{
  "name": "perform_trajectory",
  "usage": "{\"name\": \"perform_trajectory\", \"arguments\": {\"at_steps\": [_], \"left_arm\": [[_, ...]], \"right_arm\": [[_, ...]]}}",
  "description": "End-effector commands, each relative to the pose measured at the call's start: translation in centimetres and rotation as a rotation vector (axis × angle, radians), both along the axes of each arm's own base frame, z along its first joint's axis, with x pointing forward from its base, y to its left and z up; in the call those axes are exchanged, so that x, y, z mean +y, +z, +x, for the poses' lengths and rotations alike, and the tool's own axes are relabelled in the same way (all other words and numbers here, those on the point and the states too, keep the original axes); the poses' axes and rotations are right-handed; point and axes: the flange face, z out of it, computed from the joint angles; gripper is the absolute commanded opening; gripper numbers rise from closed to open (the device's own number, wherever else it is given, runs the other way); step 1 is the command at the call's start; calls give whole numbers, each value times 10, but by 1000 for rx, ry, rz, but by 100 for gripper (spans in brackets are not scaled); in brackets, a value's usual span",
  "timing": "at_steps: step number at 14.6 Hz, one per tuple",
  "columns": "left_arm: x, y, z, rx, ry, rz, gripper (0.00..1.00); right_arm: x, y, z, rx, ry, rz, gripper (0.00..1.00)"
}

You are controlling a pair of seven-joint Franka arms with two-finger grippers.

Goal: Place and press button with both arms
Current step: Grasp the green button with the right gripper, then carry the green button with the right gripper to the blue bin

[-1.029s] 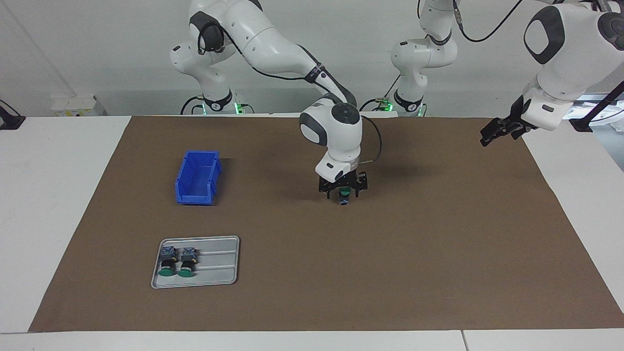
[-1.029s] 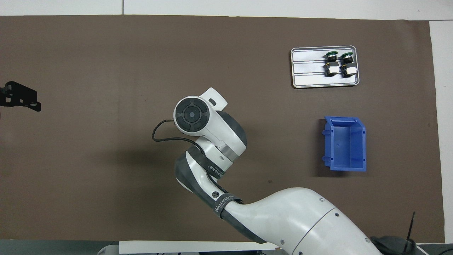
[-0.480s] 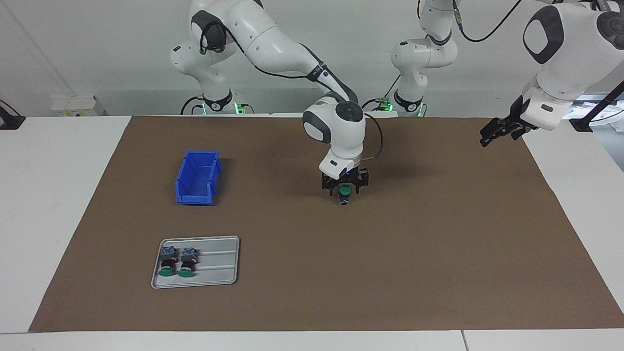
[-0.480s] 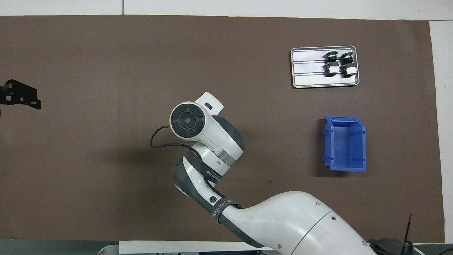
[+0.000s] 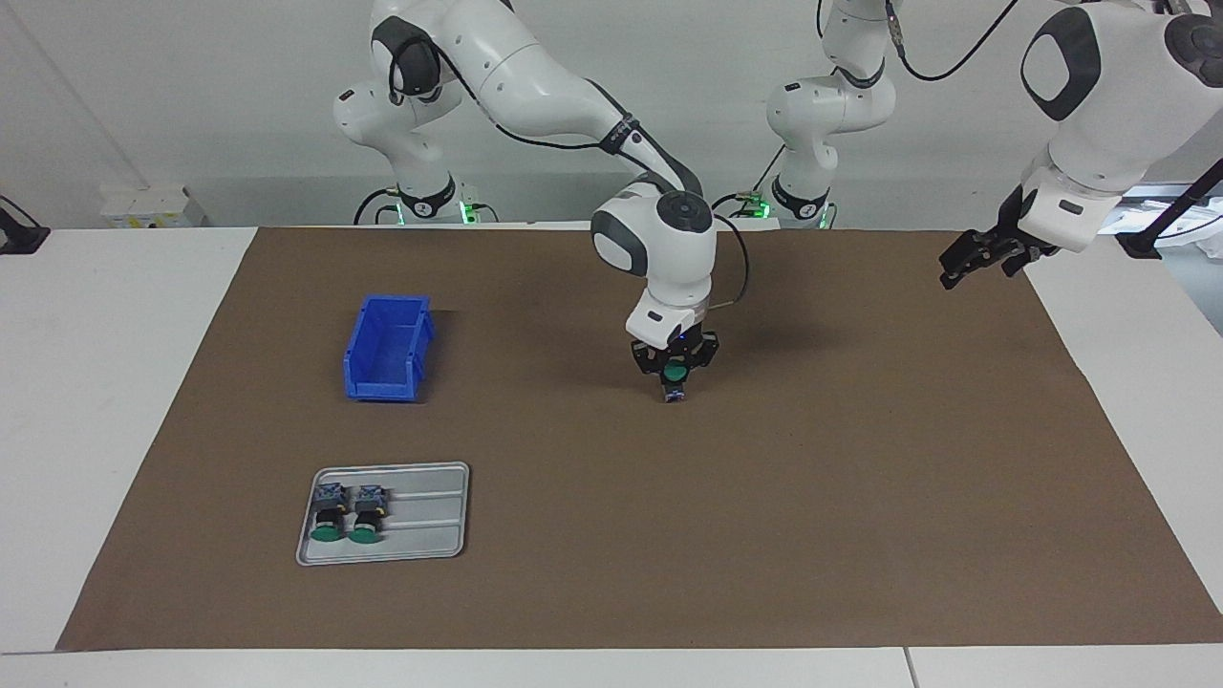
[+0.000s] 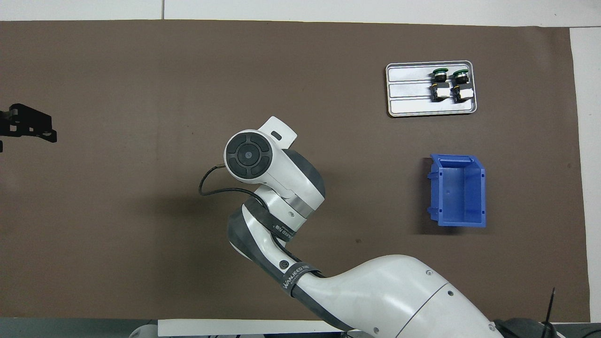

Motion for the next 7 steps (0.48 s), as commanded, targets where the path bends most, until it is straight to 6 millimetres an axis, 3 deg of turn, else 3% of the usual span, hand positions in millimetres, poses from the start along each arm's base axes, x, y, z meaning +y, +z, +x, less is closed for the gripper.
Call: {"name": "perform_trajectory", "arguments": {"at_steps": [1,2,4,7], "left_arm": [[1,2,-1,-15,-15,16,100],[-3,1,-1,-12,-22,16,100],[1,0,-1,-9,-17,16,100],[6,2,-2,-12,-6,16,100]], "right_arm": [[-10,8,5,7,23,-23,0],[-23,16,11,8,38,-29,0],[-74,52,28,18,42,-55,0],[-187,89,36,28,42,-76,0]]}}
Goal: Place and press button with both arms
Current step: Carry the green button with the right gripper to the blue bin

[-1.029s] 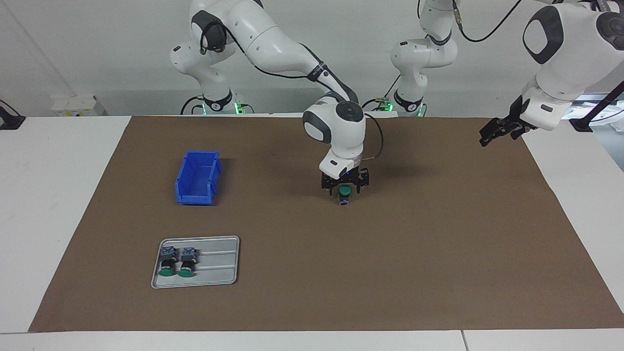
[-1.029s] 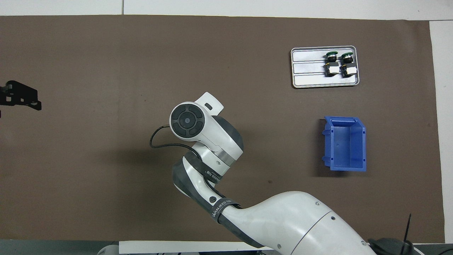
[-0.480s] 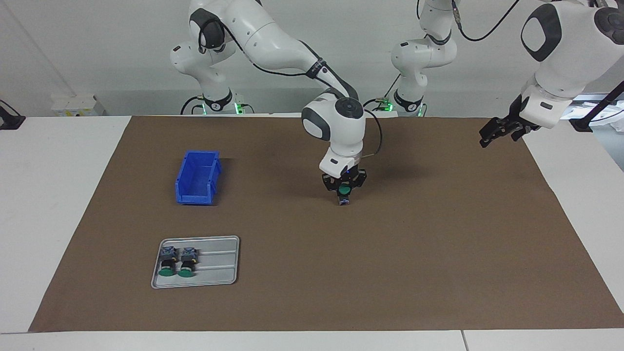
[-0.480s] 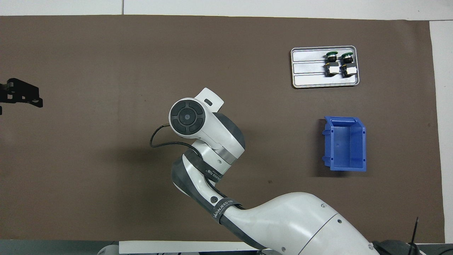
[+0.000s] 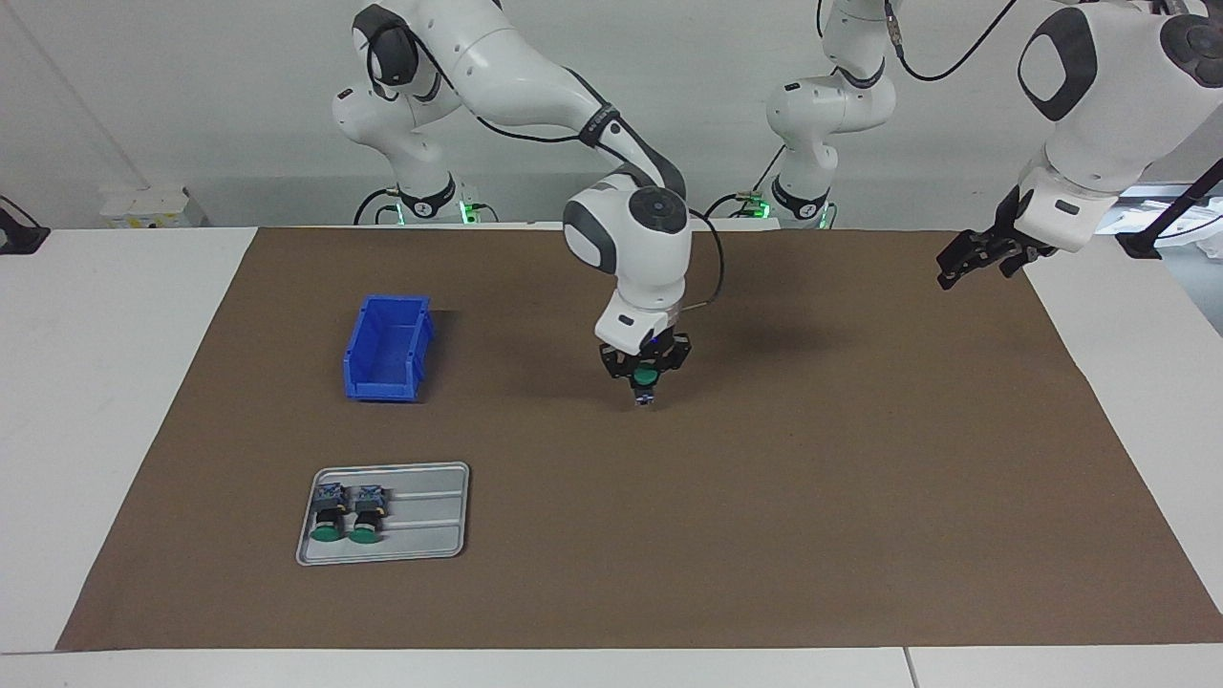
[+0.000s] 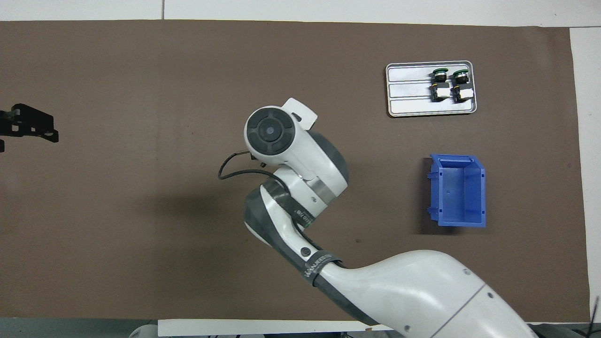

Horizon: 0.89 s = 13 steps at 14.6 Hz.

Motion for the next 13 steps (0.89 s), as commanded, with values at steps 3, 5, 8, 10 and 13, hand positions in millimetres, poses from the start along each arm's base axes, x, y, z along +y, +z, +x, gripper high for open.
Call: {"name": "perform_trajectory", "arguments": {"at_steps": [3,5,8,10,13], "left_arm": [[4,3,-2,-13,-9,16,100],[2,3,-2,-12,-12,16,100],[-2,4,-2,-15,-21,14,100],[-4,4,-3,-15,-24,14,100],[-4,6,-4,-20,-24,14,100]], "right_arm": [[-196,56,-31,5,34,-36,0],[-285,59,-45,35,76,30,0],[-356,45,-62,93,33,84,0],[-358,36,-73,109,-8,83,0],[-360,16,-83,145,-59,68,0]]}}
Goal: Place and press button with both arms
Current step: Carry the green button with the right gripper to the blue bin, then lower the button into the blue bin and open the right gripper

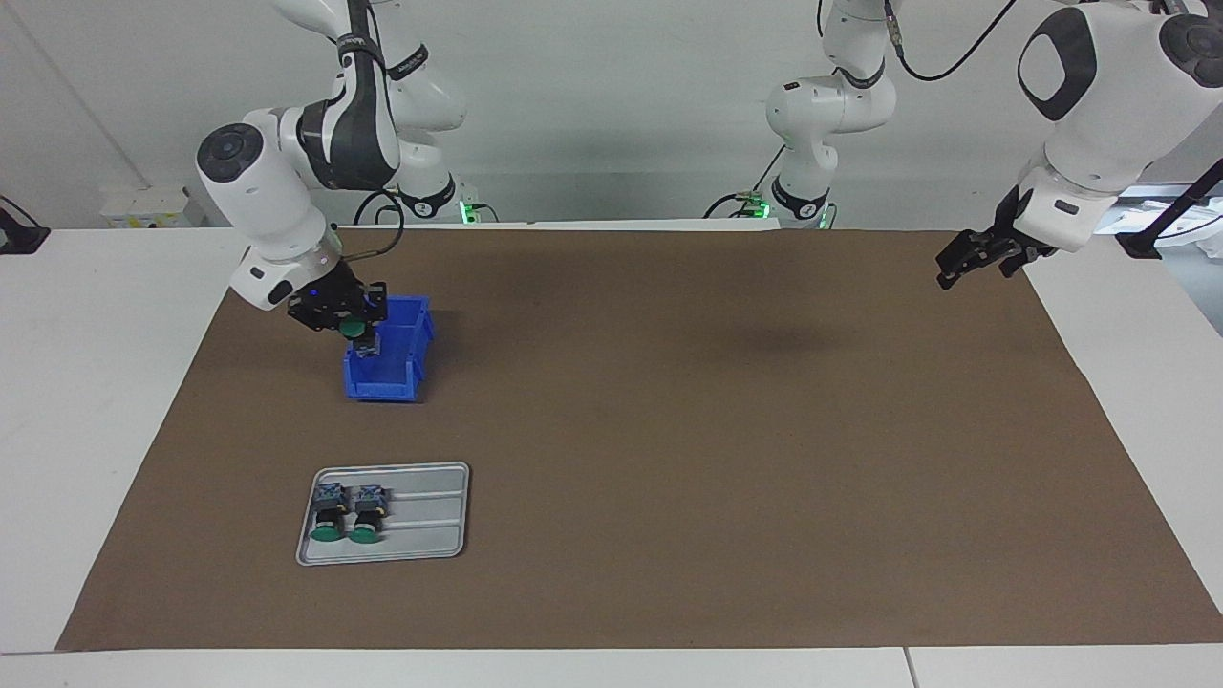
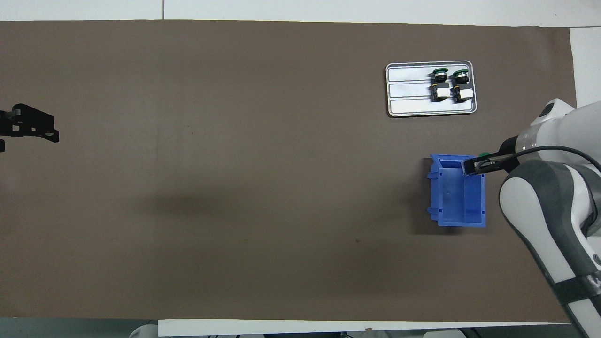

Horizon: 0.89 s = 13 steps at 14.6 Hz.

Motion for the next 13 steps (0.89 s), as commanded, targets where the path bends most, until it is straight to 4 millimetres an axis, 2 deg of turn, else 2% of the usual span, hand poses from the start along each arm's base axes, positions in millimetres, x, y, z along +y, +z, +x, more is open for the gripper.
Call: {"name": "perform_trajectory", "arguments": {"at_steps": [1,7,11,13], "left_arm": [[1,6,-3,-19,-12,14,100],[-3,7,-4,-23,-17,15,100],[-1,7,-5,-13,-5,16,100],[-1,6,-6,-5,-3,17,100]], "right_arm": [[3,-13,-15,13,-47,-9,0],[7,-68,-19,-15,-80,-54,0],[5,-84,-23,4,-78,-62,0],[5,-85,-23,10,-77,-62,2]]}}
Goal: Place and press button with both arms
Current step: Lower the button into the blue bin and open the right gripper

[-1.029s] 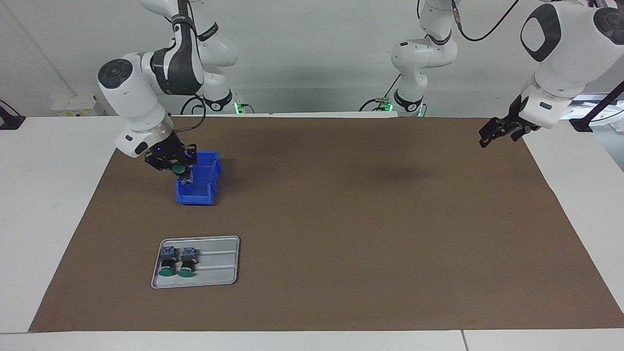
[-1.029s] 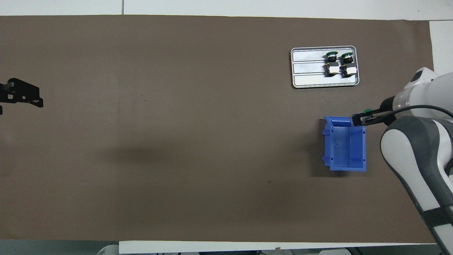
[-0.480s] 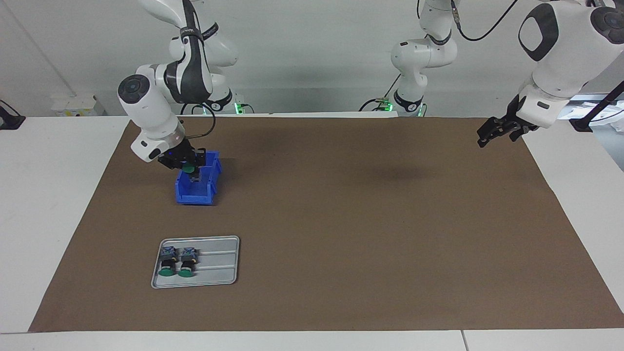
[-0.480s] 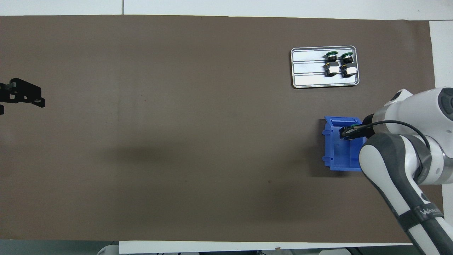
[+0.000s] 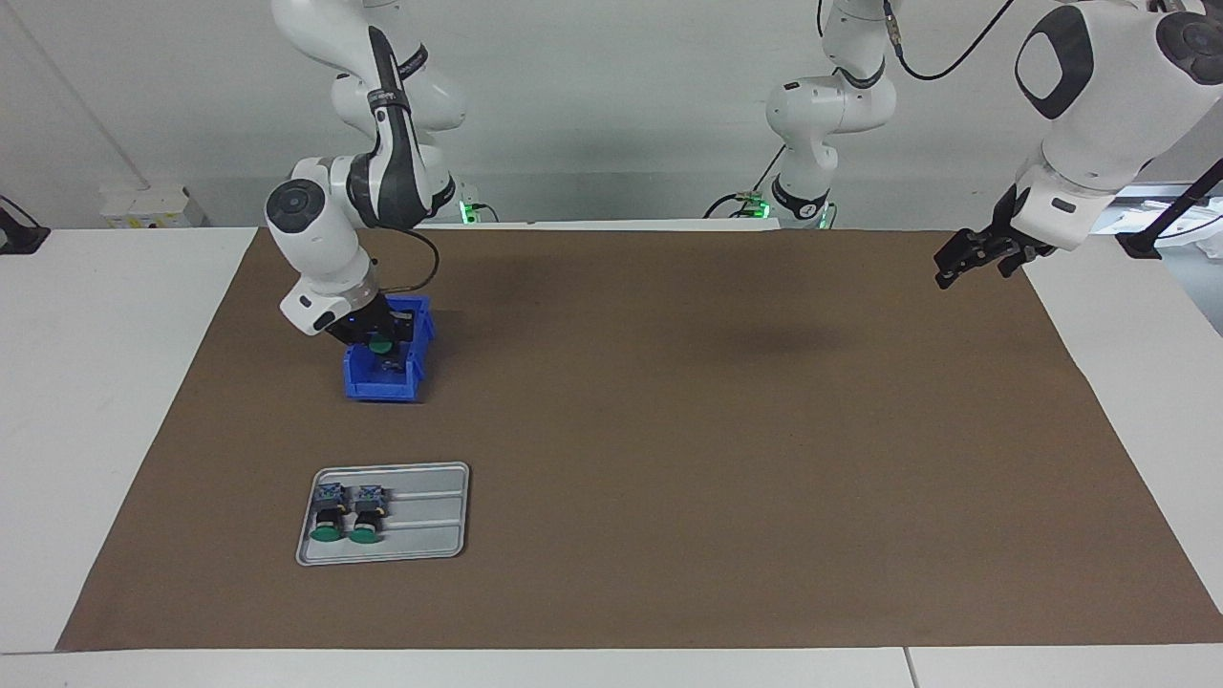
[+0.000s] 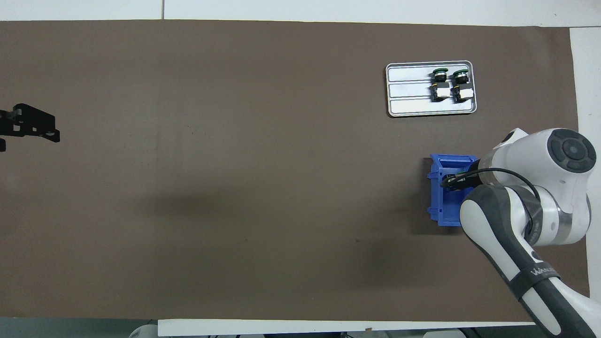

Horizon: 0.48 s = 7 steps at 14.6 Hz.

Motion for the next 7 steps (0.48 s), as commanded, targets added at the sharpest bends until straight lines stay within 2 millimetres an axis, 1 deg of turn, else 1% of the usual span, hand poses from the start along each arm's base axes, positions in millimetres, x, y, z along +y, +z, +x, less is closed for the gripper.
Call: {"name": "perform_trajectory", "arguments": {"at_steps": [1,2,3,4,5,6,7], "left_arm": [[-1,5,-5,-5,-4,17,100],[-2,5,-4,-15,-5,16,100],[-2,5,-3,-18,-15,15,100],[-2,5,-3,-18,-15,15,100],[-2,5,-3,-18,-15,15,100],[-2,5,-3,-18,-16,15,100],[-2,5,-4,-15,-16,15,100]], "right_arm": [[-1,-2,-2,-8,-10,-12,4],[-1,-2,-3,-8,-10,-12,9],[-1,-2,-3,-6,-8,-12,20],[-1,-2,-3,-5,-8,-12,37],[-1,-2,-3,-6,-8,-12,46],[-1,-3,-3,-3,-8,-12,51],[-1,-1,-3,-6,-8,-12,52]]}}
